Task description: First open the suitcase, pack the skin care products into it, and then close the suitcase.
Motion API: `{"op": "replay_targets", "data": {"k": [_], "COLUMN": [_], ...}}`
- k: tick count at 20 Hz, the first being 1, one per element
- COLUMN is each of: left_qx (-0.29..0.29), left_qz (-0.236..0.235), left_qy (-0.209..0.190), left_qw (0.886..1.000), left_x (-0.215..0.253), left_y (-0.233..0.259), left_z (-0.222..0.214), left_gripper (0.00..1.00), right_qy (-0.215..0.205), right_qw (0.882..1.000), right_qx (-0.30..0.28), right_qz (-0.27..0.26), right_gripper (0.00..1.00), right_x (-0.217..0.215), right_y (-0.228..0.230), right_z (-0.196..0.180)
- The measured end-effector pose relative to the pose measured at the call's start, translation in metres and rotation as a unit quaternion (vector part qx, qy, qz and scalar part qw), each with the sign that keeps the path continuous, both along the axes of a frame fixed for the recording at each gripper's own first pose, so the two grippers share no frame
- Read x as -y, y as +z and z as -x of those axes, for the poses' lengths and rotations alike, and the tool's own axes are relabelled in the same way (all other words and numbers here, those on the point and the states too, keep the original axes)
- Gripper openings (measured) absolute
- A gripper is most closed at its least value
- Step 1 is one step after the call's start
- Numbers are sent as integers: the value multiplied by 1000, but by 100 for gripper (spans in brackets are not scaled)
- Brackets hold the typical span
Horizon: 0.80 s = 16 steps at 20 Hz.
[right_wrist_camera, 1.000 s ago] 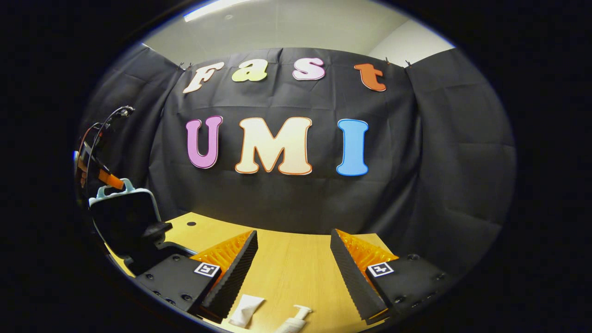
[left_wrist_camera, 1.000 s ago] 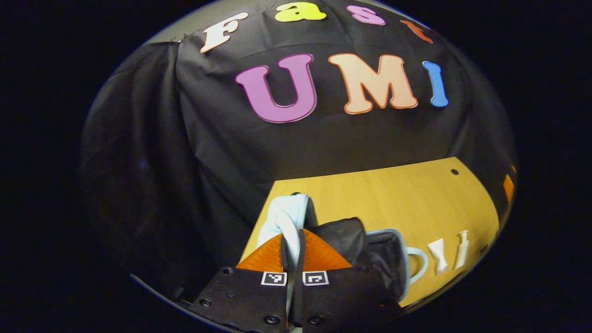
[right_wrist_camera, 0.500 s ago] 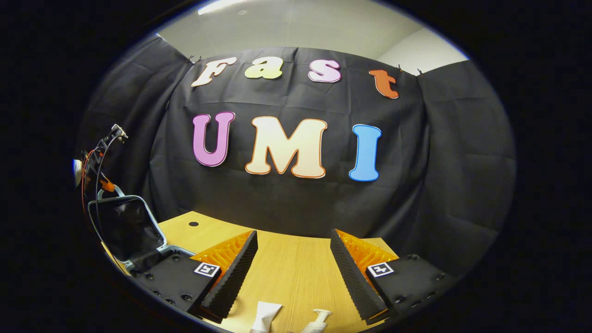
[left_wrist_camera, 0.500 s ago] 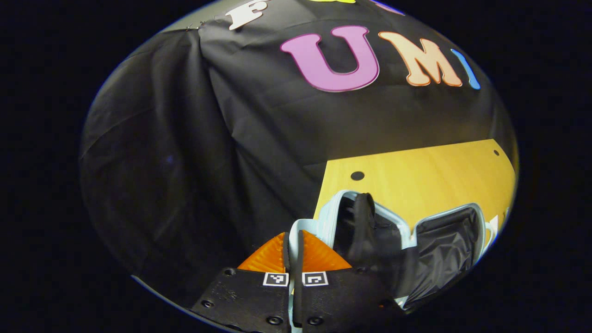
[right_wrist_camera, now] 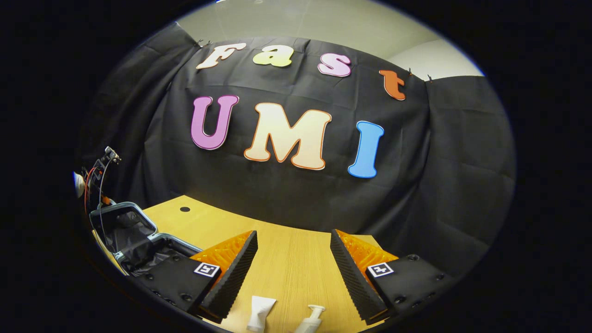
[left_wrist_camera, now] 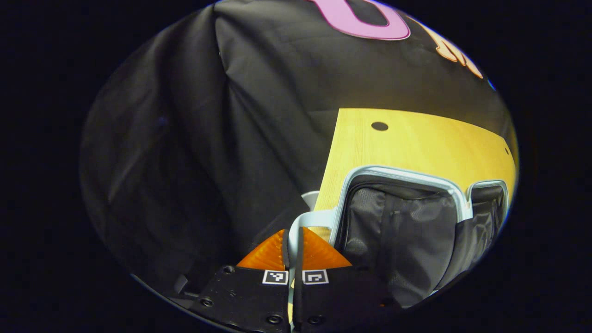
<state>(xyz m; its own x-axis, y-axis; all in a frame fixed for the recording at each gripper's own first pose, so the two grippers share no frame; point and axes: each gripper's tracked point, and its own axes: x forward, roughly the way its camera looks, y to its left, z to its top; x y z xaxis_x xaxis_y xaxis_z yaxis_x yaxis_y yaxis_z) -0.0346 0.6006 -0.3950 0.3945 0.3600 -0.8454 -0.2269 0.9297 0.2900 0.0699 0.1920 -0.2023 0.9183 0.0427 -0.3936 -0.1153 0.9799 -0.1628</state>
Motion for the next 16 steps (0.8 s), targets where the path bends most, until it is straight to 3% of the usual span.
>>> {"op": "replay_targets", "data": {"k": [3, 7, 9, 12, 16], "left_qx": [-16, 20, 45, 142, 249], "left_qz": [20, -6, -37, -73, -99], "left_qy": [11, 24, 46, 58, 40], "left_qw": [1000, 999, 997, 985, 963], "left_x": [-4, -20, -30, -31, 26], "left_y": [-28, -39, -24, 21, 125], "left_z": [12, 8, 12, -5, -29], "left_gripper": [0, 1, 40, 100, 95], "right_qy": [-1, -4, -4, 1, 11], "right_qw": [1000, 1000, 1000, 1000, 999], "right_qx": [-9, -20, -19, -20, -14], "right_qz": [9, 6, 2, -12, -35], "right_gripper": [100, 100, 100, 100, 100], "right_x": [-4, -4, -2, 1, 14], "right_y": [-4, -9, -11, -15, -13], "right_z": [1, 0, -1, -2, -3]}}
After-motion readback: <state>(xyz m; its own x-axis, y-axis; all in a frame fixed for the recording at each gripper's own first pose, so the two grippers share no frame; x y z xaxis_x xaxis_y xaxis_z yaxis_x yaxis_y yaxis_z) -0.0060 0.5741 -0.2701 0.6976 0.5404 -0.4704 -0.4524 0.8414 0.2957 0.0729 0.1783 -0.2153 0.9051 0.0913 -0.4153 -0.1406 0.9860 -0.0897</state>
